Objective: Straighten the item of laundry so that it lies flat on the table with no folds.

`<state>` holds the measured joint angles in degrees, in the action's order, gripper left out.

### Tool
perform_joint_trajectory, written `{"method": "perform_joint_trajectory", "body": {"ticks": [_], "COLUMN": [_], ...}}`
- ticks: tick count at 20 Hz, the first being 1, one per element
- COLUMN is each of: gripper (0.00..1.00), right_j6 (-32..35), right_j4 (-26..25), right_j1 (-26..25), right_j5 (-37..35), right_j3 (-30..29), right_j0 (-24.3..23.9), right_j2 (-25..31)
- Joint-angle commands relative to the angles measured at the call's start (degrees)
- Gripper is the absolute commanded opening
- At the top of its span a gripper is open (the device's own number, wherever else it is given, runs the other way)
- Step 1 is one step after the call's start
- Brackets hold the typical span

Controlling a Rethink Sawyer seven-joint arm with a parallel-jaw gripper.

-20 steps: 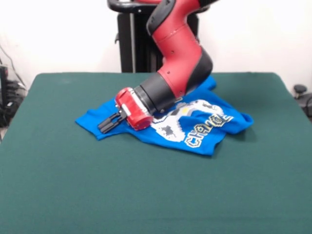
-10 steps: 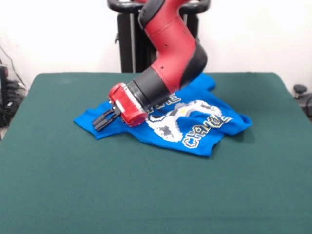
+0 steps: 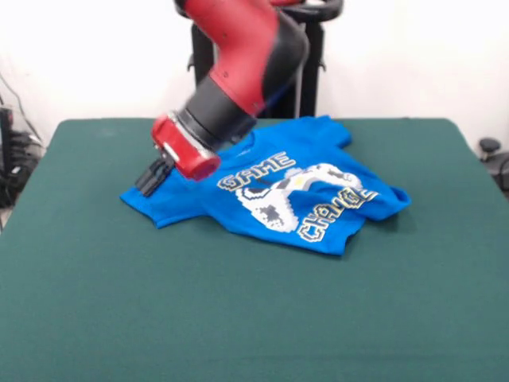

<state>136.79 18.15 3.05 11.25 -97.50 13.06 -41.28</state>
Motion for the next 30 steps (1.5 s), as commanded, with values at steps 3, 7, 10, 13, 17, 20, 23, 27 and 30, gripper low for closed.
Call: {"method": "perform_joint_trajectory", "body": {"ticks": [3, 7, 10, 13, 17, 20, 23, 27, 30], "gripper": [0.00, 0.00, 0.00, 0.00, 0.00, 0.00, 0.00, 0.00, 0.00], "right_j6": [-8.15, -8.82, -7.77, -5.55, -4.49, -3.21, -2.15, -2.13, 0.72], "right_j4": [-14.17, -17.59, -18.71, -19.07, -18.96, -19.06, -19.33, -19.00, -17.93], "right_j1": [27.36, 31.95, 32.89, 32.46, 32.35, 31.53, 29.65, 27.59, 26.77], "right_j5": [-26.20, -27.62, -25.81, -25.22, -26.50, -27.16, -27.07, -30.20, -33.71], "right_j3": [-2.36, -4.17, -5.20, -4.67, -4.64, -3.19, -0.59, 2.65, 4.95], "right_j0": [-6.37, -12.44, -16.12, -17.14, -18.90, -17.80, -16.02, -15.12, -12.12], "right_j2": [18.48, 26.72, 33.14, 36.68, 41.50, 41.90, 41.00, 41.30, 38.49]}}
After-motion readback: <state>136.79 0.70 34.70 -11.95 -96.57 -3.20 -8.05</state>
